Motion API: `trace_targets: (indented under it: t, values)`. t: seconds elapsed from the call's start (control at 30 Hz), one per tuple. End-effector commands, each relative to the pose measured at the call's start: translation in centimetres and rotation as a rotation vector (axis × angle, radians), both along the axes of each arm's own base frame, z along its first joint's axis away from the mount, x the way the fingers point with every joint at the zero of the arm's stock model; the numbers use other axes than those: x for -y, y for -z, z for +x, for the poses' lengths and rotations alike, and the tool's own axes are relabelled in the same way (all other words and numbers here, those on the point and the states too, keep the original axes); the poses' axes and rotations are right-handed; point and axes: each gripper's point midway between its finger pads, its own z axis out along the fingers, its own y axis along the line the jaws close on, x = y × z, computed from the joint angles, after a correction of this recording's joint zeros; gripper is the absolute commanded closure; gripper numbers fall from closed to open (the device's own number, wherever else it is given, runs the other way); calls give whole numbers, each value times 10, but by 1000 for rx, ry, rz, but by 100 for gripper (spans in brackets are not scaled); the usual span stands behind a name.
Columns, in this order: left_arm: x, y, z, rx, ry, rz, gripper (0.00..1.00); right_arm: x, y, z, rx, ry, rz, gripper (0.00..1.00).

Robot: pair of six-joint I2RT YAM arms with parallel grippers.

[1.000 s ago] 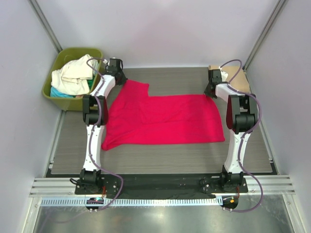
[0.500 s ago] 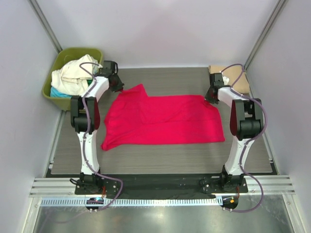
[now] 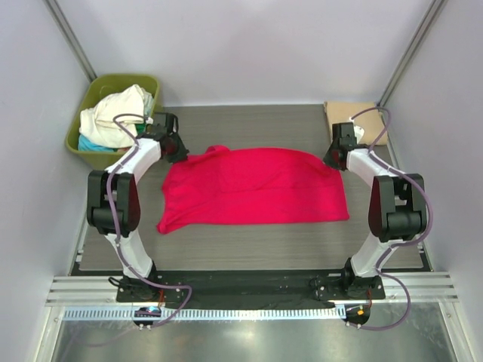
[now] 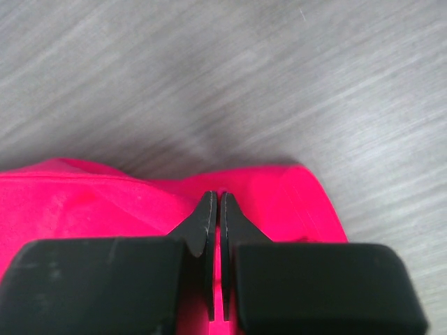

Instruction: Fold and stack the t-shirts

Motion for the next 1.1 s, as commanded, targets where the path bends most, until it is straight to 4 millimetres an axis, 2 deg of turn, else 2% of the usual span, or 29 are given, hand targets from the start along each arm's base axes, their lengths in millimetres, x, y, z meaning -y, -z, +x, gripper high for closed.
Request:
trace_targets:
  t: [0.0, 0.03, 0.1, 0.13, 0.2, 0.23, 0.47, 0.63, 0.87, 1.07]
  values:
    - [5, -27, -18, 58, 11, 2, 100, 1, -17, -5, 57, 12, -8, 99]
    - [7, -28, -23, 57, 19, 3, 100, 2, -17, -8, 56, 15, -5, 99]
    - [-2, -26, -34, 41, -7, 53, 100, 2, -20, -13, 65, 19, -2, 99]
    - [-3, -34, -38, 57, -8, 55, 100, 3, -23, -15, 73, 22, -1, 99]
    - [-6, -32, -51, 40, -13, 69, 100, 4, -23, -20, 75, 29, -2, 99]
    - [-8, -42, -55, 64, -23, 70, 100, 4, -30, -22, 92, 29, -1, 99]
    - [-15, -50, -91, 66, -31, 96, 100, 12, -34, -40, 101, 51, -15, 99]
    - [-19, -50, -109, 65, -35, 109, 100, 19, -35, -50, 101, 76, -25, 99]
    - [-22, -49, -133, 61, -35, 115, 100, 26, -25, -63, 75, 100, -16, 99]
    - [-25, -51, -144, 61, -42, 138, 100, 27, -24, -69, 74, 105, -14, 99]
